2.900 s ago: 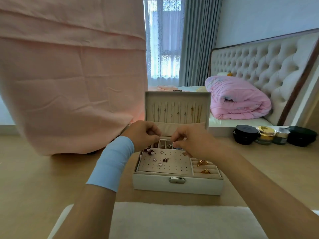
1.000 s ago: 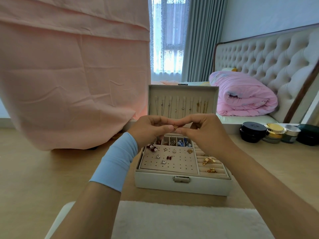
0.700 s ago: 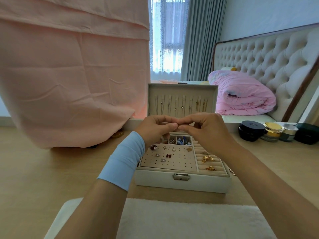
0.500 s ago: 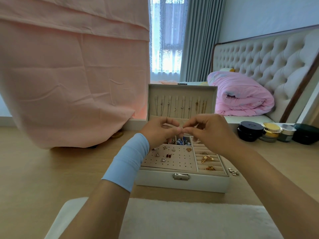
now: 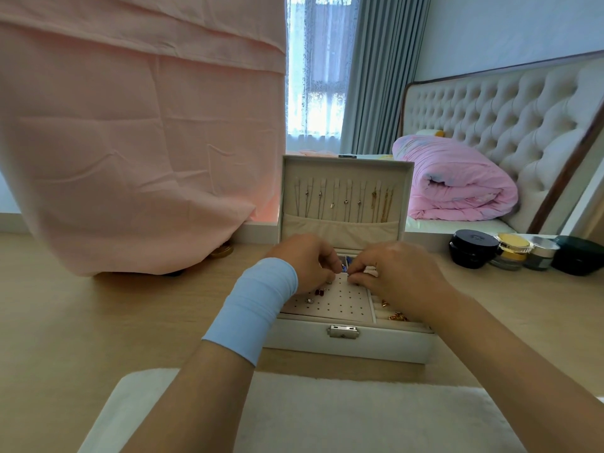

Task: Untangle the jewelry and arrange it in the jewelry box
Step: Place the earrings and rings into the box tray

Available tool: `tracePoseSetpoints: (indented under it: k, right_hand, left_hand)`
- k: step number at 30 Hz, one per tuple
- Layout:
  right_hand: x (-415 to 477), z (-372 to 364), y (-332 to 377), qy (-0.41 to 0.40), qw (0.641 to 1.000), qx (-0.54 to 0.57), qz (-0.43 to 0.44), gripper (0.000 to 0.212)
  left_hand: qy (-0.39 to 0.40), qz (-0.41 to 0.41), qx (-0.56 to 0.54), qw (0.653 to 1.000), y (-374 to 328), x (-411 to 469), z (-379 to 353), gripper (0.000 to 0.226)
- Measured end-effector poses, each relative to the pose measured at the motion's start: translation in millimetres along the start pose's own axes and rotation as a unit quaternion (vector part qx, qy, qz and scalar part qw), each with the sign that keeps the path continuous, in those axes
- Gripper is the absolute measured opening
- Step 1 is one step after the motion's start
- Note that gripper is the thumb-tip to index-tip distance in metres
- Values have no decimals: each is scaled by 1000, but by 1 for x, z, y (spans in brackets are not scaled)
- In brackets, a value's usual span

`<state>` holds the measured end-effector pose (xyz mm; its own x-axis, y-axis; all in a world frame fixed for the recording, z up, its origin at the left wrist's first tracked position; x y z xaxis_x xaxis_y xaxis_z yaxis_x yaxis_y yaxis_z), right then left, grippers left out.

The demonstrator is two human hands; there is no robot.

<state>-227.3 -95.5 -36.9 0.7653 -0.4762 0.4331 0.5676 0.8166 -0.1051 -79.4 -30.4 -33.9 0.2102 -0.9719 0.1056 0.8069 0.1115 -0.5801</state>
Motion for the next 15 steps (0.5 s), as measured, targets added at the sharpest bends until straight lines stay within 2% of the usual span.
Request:
tracePoseSetpoints:
  k: [5, 11, 15]
  right_hand:
    - [3, 1, 3, 11, 1000, -20, 14, 15]
    - [3, 2, 4, 75, 996, -42, 34, 22]
    - [6, 7, -10, 85, 995, 37, -33, 21]
  left_hand:
    - [5, -5, 9, 1000, 0, 1, -3, 16]
    - [5, -6, 15, 1000, -1, 1, -4, 16]
    - [1, -16, 10, 1000, -5, 1, -5, 17]
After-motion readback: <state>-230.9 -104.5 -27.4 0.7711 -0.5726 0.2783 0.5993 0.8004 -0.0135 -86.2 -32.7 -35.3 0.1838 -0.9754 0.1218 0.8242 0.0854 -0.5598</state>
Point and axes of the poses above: each hand's wrist, its own x-axis towards the middle knuckle, its own z-axis out of the back of the hand, y = z × x, the point moved 4 cm from there along x, towards the middle knuckle, and after that the axes turned 8 degrees about -x, right-handed, at the moved point
